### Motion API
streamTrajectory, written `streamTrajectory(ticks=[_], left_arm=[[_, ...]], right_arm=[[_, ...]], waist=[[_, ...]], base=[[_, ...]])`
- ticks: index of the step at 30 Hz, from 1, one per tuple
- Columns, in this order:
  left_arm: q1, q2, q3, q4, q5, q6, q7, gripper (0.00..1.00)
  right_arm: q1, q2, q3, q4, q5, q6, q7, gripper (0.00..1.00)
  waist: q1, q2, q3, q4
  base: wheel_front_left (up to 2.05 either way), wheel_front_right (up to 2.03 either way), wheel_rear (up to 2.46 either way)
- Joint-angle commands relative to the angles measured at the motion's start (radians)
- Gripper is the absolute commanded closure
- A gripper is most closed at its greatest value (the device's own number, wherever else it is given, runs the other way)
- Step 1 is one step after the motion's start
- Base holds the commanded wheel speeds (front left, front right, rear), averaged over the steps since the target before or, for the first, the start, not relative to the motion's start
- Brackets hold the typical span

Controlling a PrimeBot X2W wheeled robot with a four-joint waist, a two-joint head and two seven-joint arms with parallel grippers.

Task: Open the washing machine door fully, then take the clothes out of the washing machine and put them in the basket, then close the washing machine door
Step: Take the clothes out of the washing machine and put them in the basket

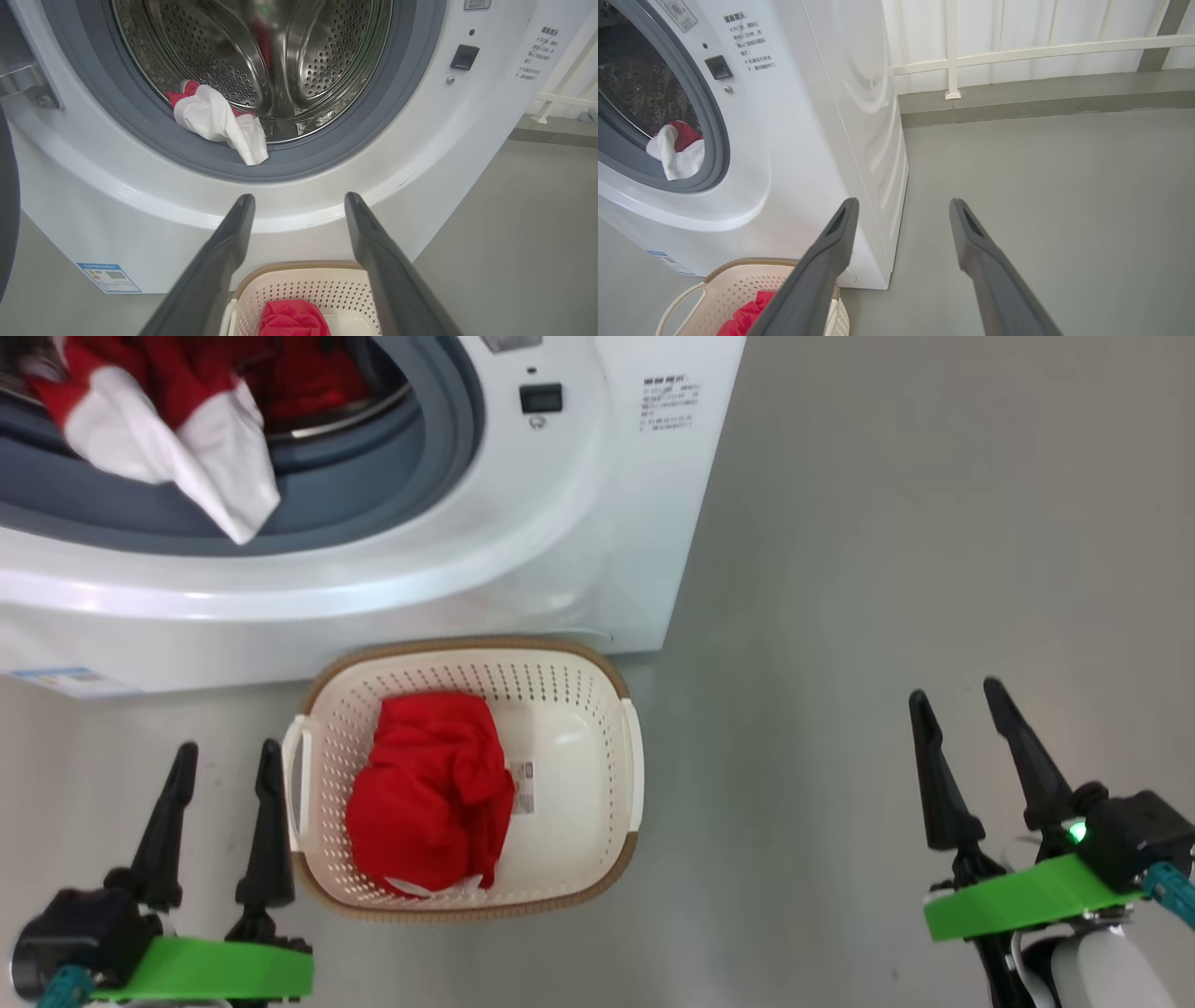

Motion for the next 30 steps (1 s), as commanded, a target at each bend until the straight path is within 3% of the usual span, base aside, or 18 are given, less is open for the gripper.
streamTrajectory(ticks=[1, 17, 30], left_arm=[[0.022, 0.011, 0.040, -0.026, 0.014, 0.002, -0.004, 0.00], [0.192, 0.010, 0.071, -0.042, 0.042, 0.002, -0.004, 0.00], [0.319, -0.012, 0.105, -0.088, 0.050, 0.002, -0.004, 0.00]], right_arm=[[0.020, 0.000, 0.019, -0.018, -0.008, 0.005, -0.006, 0.00], [0.186, 0.000, -0.005, -0.003, -0.011, 0.005, -0.006, 0.00], [0.289, 0.000, -0.027, -0.012, 0.003, 0.005, -0.006, 0.00]], waist=[[0.0000, 0.0000, -0.044, 0.006], [0.0000, 0.0000, -0.225, 0.024], [0.0000, 0.0000, -0.305, 0.009]], base=[[0.00, 0.00, 0.00], [0.00, 0.00, 0.00], [0.00, 0.00, 0.00]])
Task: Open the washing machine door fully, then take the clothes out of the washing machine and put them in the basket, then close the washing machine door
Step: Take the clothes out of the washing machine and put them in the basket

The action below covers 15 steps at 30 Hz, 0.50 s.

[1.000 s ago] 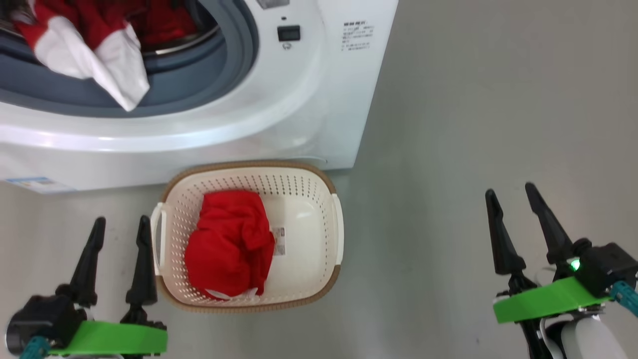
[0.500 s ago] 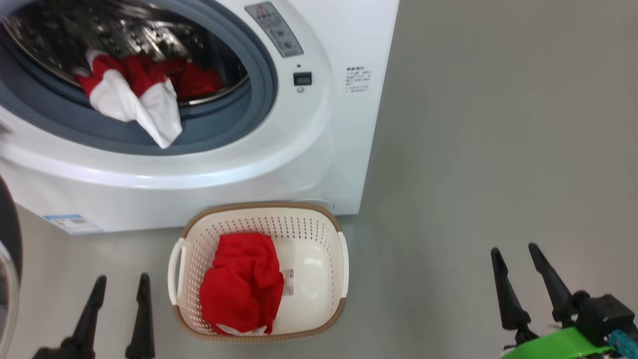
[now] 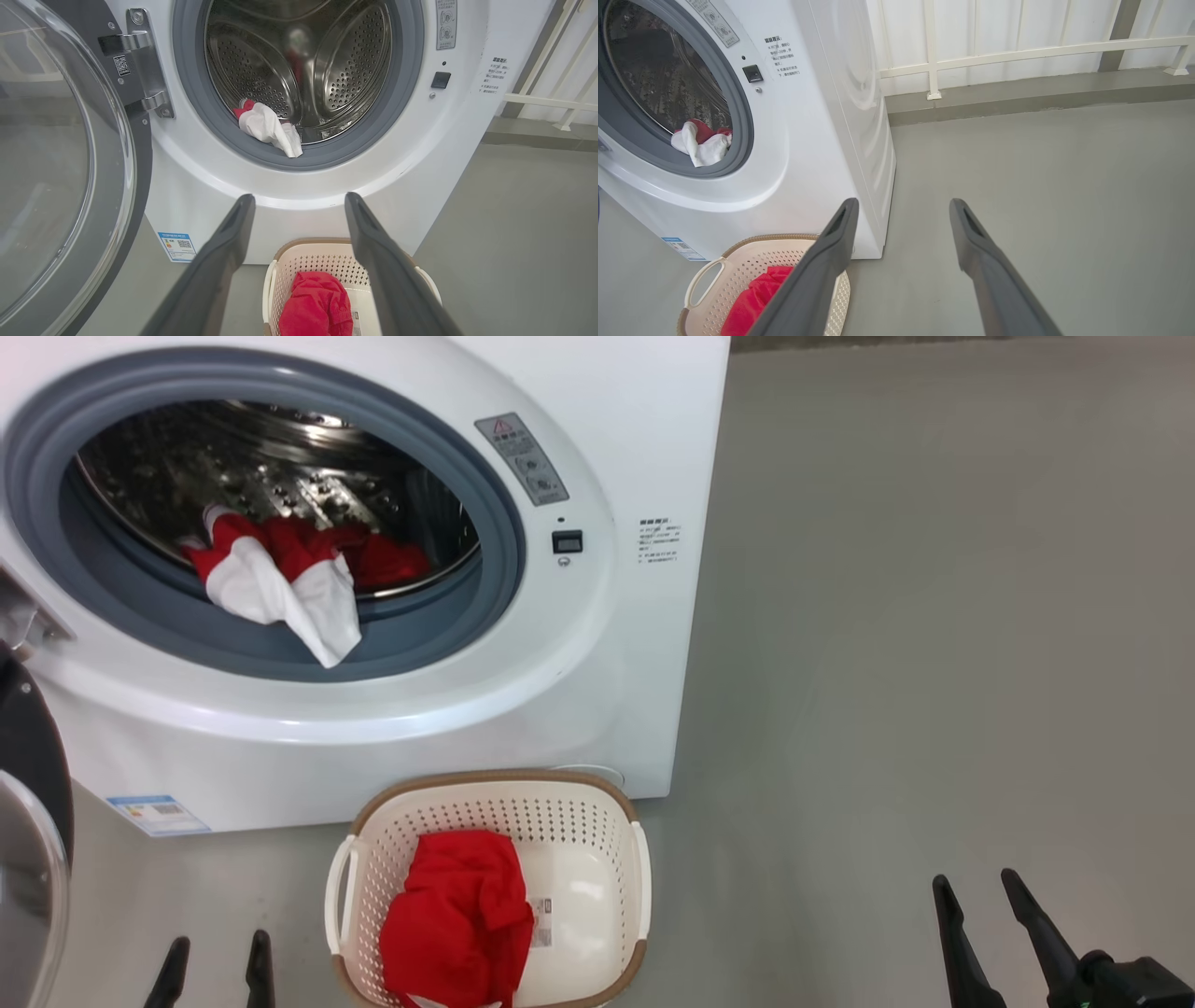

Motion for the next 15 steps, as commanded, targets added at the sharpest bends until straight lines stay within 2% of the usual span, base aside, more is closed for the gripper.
streamTrajectory(ticks=[1, 15], left_arm=[[0.001, 0.005, 0.039, -0.033, 0.011, 0.002, -0.004, 0.00], [0.054, -0.003, 0.045, -0.067, 0.002, 0.002, -0.004, 0.00]], right_arm=[[-0.002, -0.014, 0.015, -0.026, 0.003, 0.005, -0.006, 0.00], [0.032, -0.014, 0.004, -0.028, 0.003, 0.005, -0.006, 0.00]], waist=[[0.0000, -0.0001, -0.013, -0.004], [0.0000, -0.0001, -0.045, -0.008]], base=[[0.00, 0.00, 0.00], [0.00, 0.00, 0.00]])
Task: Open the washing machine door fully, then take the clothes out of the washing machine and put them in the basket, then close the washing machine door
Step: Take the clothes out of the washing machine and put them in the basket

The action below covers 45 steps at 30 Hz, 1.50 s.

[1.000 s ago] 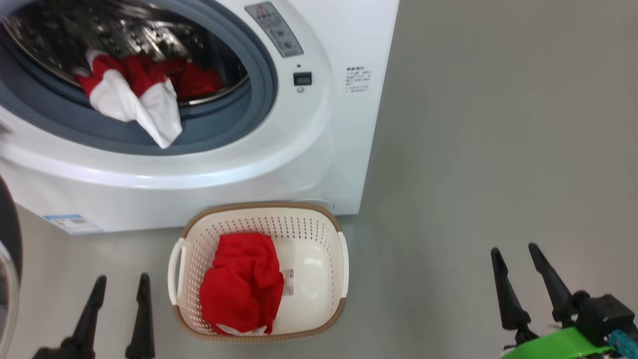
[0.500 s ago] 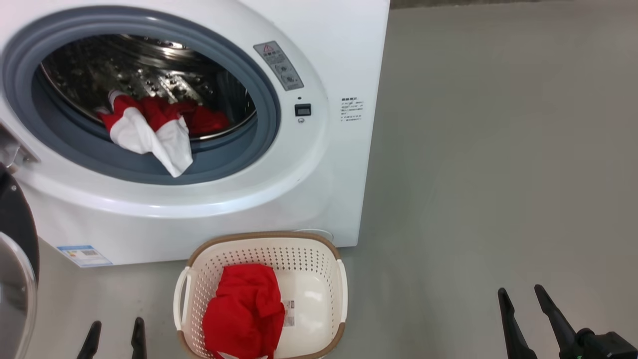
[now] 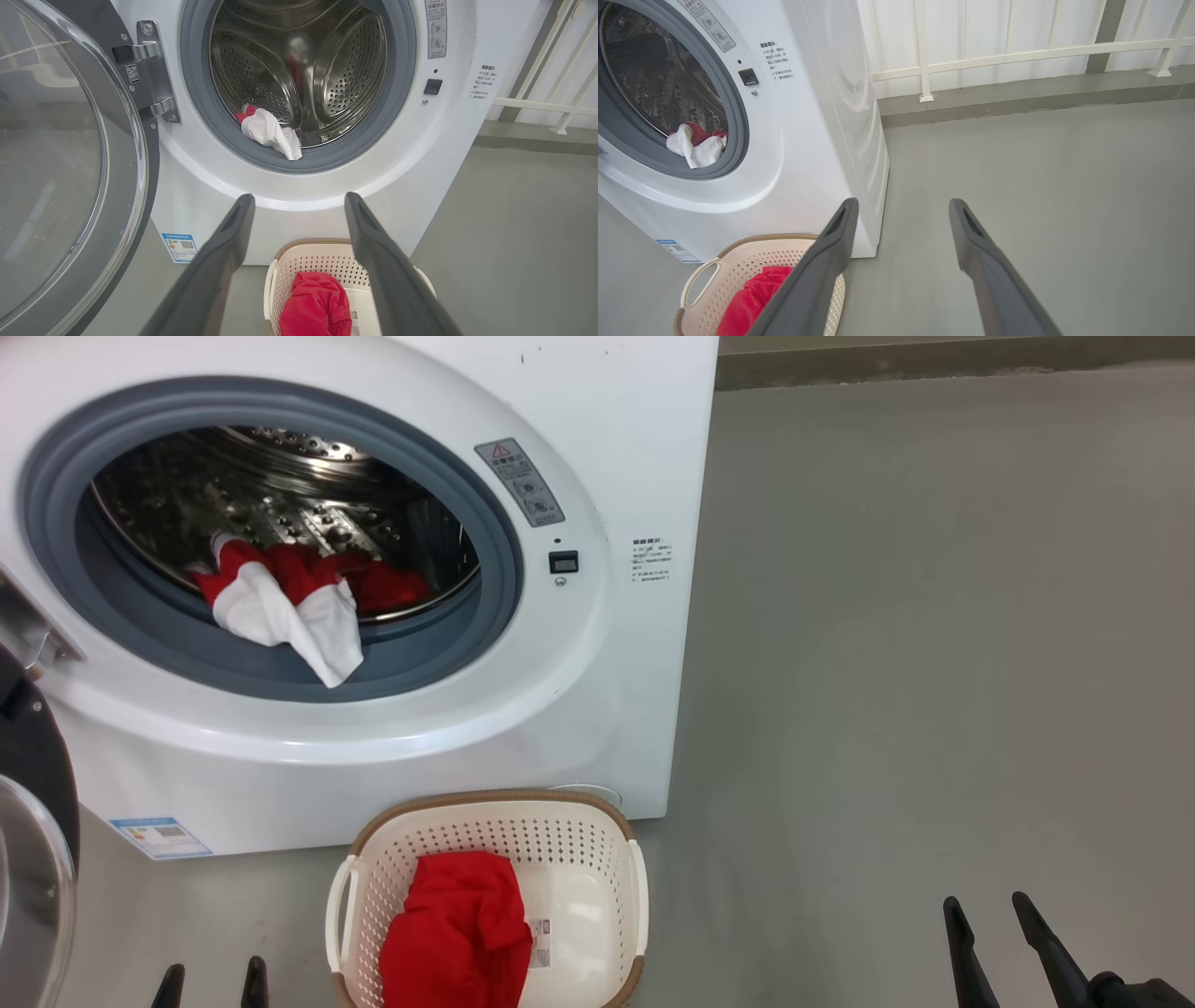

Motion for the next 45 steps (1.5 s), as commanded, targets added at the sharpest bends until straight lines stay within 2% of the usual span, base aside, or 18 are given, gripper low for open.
streamTrajectory(ticks=[1, 12, 19, 25, 35, 40, 45], left_arm=[[-0.011, 0.002, 0.036, -0.028, -0.003, 0.002, -0.004, 0.00], [-0.029, 0.002, 0.033, -0.028, -0.007, 0.002, -0.004, 0.00], [-0.143, 0.005, 0.005, 0.024, 0.032, 0.002, -0.004, 0.00], [-0.359, 0.048, -0.015, 0.159, 0.029, 0.002, -0.004, 0.00], [-0.731, 0.154, -0.057, 0.393, 0.006, 0.002, -0.004, 0.00], [-0.870, 0.210, -0.079, 0.519, 0.004, 0.002, -0.004, 0.00], [-0.956, 0.234, -0.080, 0.607, 0.010, 0.002, -0.004, 0.00]], right_arm=[[-0.010, -0.016, 0.021, -0.027, 0.004, 0.005, -0.006, 0.00], [-0.026, -0.016, 0.026, -0.026, 0.015, 0.005, -0.006, 0.00], [-0.062, -0.016, 0.042, -0.027, 0.026, 0.005, -0.006, 0.00], [-0.121, -0.016, 0.060, -0.032, 0.022, 0.005, -0.006, 0.00], [-0.246, -0.016, 0.093, -0.049, 0.014, 0.005, -0.006, 0.00], [-0.290, -0.016, 0.106, -0.057, 0.015, 0.005, -0.006, 0.00], [-0.309, -0.016, 0.108, -0.061, 0.017, 0.005, -0.006, 0.00]], waist=[[0.0000, -0.0001, 0.000, 0.000], [0.0000, -0.0001, 0.012, -0.001], [0.0000, -0.0001, 0.055, 0.003], [0.0000, -0.0001, 0.137, -0.003], [0.0000, -0.0001, 0.299, -0.044], [0.0000, -0.0001, 0.366, -0.067], [0.0000, -0.0001, 0.401, -0.081]], base=[[0.00, 0.00, 0.00], [0.00, 0.00, 0.00], [0.00, 0.00, 0.00], [0.00, 0.00, 0.00], [0.00, 0.00, 0.00], [0.00, 0.00, 0.00], [0.00, 0.00, 0.00]])
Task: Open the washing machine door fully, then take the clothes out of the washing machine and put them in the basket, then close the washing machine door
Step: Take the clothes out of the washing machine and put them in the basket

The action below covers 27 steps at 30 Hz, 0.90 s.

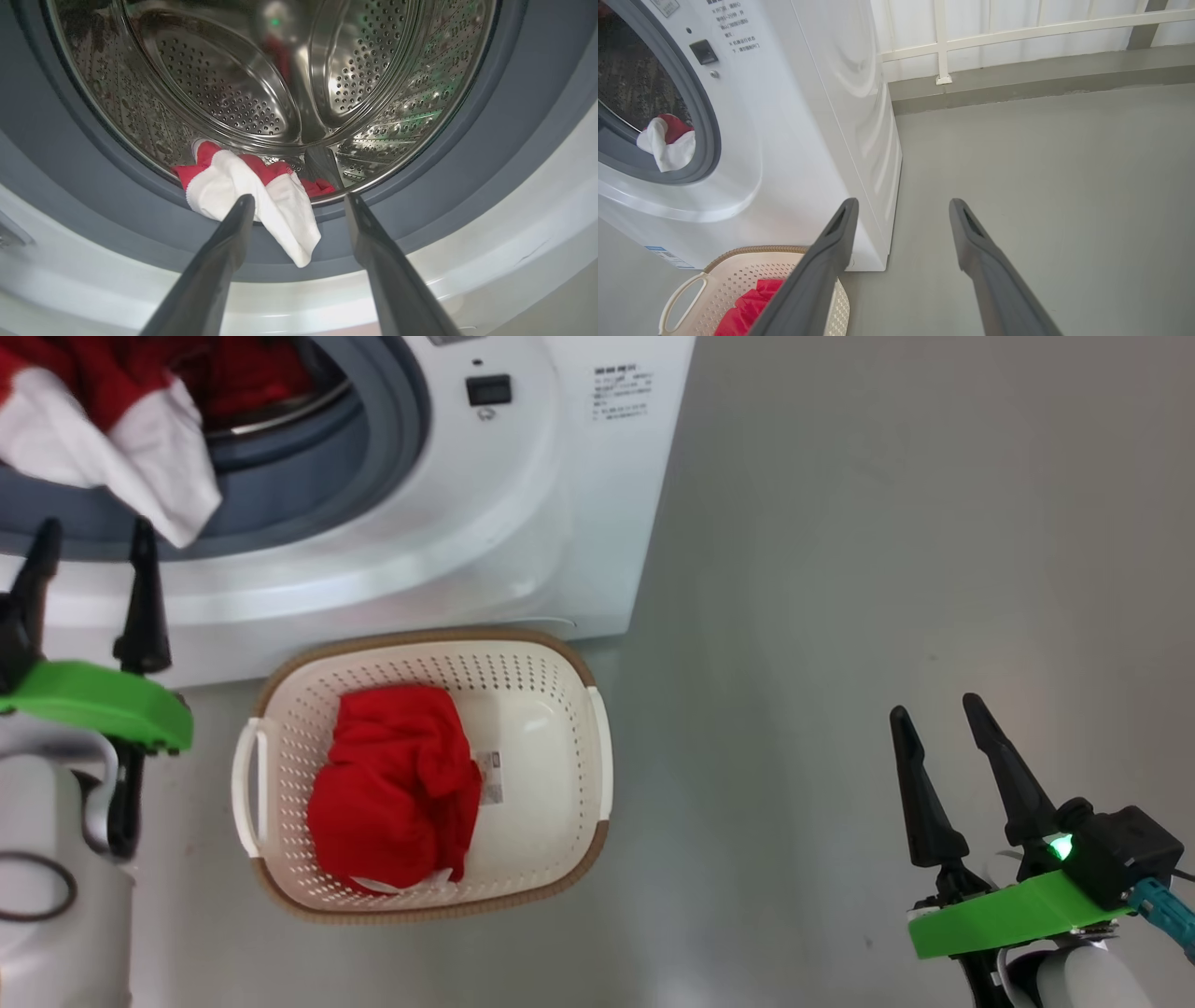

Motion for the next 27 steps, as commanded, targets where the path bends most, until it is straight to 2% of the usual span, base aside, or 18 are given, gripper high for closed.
streamTrajectory(ticks=[1, 8, 27], left_arm=[[-0.029, 0.049, 0.029, -0.003, 0.005, 0.002, -0.005, 0.00], [-0.160, 0.084, 0.053, 0.124, 0.026, 0.002, -0.005, 0.00], [-0.343, 0.224, 0.124, 0.323, 0.084, 0.067, -0.005, 0.00]], right_arm=[[-0.015, -0.013, 0.025, -0.027, -0.001, 0.005, -0.006, 0.00], [-0.044, -0.013, 0.041, -0.037, 0.004, 0.005, -0.006, 0.00], [-0.098, -0.013, 0.128, -0.062, 0.041, 0.005, -0.006, 0.00]], waist=[[0.0000, -0.0001, 0.050, -0.031], [0.0000, -0.0001, 0.107, -0.057], [0.0000, -0.0001, 0.203, -0.156]], base=[[0.00, 0.00, 0.00], [0.00, 0.00, 0.00], [0.00, 0.00, 0.00]])
